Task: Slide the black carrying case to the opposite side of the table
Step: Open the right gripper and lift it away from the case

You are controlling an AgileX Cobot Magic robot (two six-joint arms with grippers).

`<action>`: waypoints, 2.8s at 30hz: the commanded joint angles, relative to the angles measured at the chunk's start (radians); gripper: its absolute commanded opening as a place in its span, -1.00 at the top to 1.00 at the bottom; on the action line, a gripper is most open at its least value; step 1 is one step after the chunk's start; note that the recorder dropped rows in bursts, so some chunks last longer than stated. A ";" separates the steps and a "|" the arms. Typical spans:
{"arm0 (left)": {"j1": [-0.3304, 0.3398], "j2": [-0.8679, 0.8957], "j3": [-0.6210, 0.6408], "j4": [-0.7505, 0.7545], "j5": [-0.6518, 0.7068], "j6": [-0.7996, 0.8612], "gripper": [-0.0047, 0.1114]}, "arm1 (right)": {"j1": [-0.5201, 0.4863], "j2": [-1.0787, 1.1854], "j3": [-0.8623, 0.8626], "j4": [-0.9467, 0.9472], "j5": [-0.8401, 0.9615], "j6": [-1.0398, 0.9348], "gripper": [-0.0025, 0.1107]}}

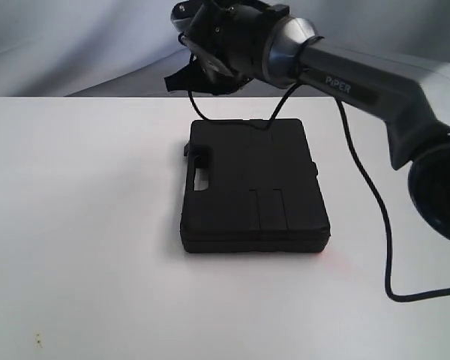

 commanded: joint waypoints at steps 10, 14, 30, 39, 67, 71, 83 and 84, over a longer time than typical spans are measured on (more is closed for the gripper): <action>0.002 -0.004 0.003 -0.001 -0.006 -0.001 0.92 | -0.106 -0.125 0.188 -0.037 -0.513 -0.069 0.96; 0.002 -0.004 0.003 -0.001 -0.006 -0.001 0.92 | -0.153 -0.172 0.308 -0.041 -0.805 -0.075 0.96; 0.002 -0.004 0.003 -0.001 -0.006 -0.001 0.92 | -0.195 -0.225 0.421 -0.024 -0.964 -0.179 0.96; 0.002 -0.004 0.003 -0.001 -0.006 -0.001 0.92 | -0.197 -0.225 0.421 0.003 -1.074 -0.179 0.96; 0.002 -0.004 0.003 -0.001 -0.006 -0.001 0.92 | -0.222 -0.227 0.421 0.482 -1.015 -0.783 0.96; 0.002 -0.004 0.003 -0.001 -0.006 -0.001 0.92 | -0.222 -0.227 0.421 0.482 -0.998 -0.790 0.96; 0.002 -0.004 0.003 -0.001 -0.006 -0.001 0.92 | -0.295 -0.394 0.444 0.470 -0.819 -0.834 0.96; 0.002 -0.004 0.003 -0.001 -0.006 -0.001 0.92 | -0.312 -0.434 0.487 0.470 -0.838 -0.827 0.96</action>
